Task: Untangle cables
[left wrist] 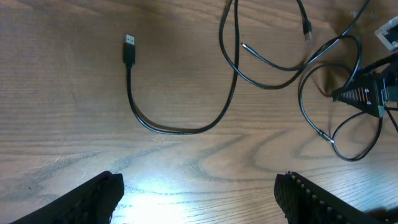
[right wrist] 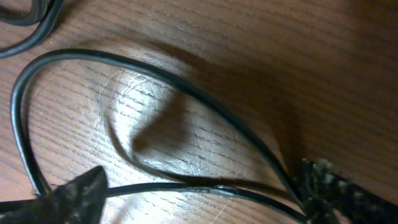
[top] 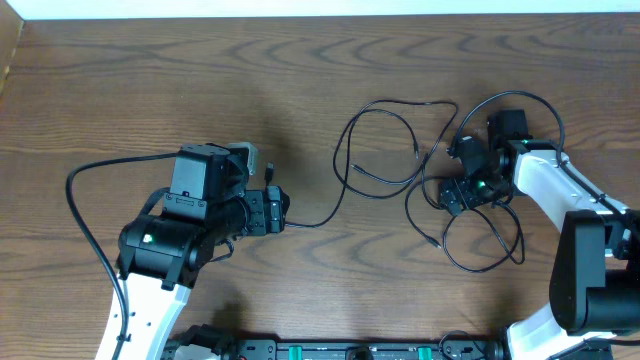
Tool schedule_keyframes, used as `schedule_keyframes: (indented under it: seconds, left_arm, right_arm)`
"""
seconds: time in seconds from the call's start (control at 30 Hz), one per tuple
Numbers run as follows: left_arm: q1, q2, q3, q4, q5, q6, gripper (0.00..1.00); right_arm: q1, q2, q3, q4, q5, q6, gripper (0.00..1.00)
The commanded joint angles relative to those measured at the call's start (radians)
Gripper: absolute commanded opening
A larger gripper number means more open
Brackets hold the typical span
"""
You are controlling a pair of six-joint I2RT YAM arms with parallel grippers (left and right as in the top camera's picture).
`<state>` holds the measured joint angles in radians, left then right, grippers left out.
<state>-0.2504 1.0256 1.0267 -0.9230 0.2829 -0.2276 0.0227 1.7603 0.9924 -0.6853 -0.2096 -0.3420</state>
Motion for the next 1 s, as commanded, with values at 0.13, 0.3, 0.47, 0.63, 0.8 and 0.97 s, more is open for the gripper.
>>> schedule_keyframes:
  seconds: [0.13, 0.3, 0.47, 0.63, 0.8, 0.97]
  left_arm:
    - [0.002, 0.000, 0.003, -0.003, -0.003, 0.023, 0.83]
    - [0.002, 0.000, 0.003, -0.003, -0.003, 0.033, 0.83]
    - [0.002, 0.000, 0.003, -0.007, -0.003, 0.034, 0.83]
    - [0.002, 0.000, 0.003, -0.008, -0.003, 0.034, 0.83]
    - [0.002, 0.000, 0.002, -0.010, -0.006, 0.041, 0.83]
    - [0.002, 0.000, 0.002, -0.010, -0.006, 0.041, 0.83]
  right_arm:
    - [0.005, -0.008, -0.009, 0.002, -0.008, -0.015, 0.97]
    - [0.005, -0.008, -0.009, -0.004, -0.185, -0.193, 0.99]
    - [0.004, -0.008, -0.008, 0.069, -0.129, -0.193, 0.99]
    - [0.002, -0.008, 0.005, 0.178, 0.215, 0.124, 0.99]
    - [0.003, -0.033, 0.066, 0.116, 0.216, 0.242, 0.99]
    - [0.002, -0.112, 0.195, -0.047, 0.119, 0.323, 0.99]
